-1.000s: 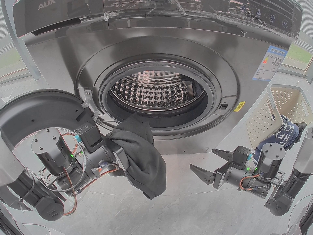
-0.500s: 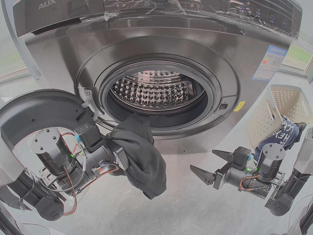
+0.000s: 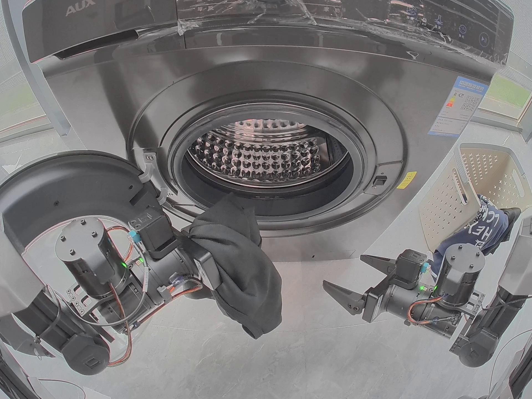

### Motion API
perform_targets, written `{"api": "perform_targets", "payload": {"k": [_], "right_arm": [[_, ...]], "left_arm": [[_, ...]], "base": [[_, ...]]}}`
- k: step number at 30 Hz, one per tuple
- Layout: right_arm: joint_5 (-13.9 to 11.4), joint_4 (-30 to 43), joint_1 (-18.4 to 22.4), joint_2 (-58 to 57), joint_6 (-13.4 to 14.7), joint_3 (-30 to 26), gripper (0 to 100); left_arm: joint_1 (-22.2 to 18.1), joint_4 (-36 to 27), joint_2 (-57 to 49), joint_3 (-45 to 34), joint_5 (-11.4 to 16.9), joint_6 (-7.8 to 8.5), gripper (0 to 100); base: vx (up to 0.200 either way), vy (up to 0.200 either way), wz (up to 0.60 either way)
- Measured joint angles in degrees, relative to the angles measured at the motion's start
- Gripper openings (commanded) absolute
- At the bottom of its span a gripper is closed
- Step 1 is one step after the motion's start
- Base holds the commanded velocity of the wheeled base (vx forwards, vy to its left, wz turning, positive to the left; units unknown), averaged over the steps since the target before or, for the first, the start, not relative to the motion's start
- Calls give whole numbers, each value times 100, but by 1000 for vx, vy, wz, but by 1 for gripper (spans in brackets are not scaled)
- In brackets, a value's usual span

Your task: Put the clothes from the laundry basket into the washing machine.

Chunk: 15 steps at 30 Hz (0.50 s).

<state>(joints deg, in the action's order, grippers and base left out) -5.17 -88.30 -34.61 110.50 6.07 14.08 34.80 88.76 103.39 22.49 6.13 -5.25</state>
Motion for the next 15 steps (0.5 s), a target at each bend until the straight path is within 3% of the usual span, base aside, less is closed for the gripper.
{"api": "perform_targets", "payload": {"k": [4, 15], "right_arm": [[0, 0, 0, -2, 2, 0, 100], [0, 0, 0, -2, 9, 0, 100]], "left_arm": [[2, 0, 22, -4, -4, 13, 0], [2, 0, 74, -9, -6, 15, 0]], "base": [[0, -200, 0], [0, 0, 0]]}}
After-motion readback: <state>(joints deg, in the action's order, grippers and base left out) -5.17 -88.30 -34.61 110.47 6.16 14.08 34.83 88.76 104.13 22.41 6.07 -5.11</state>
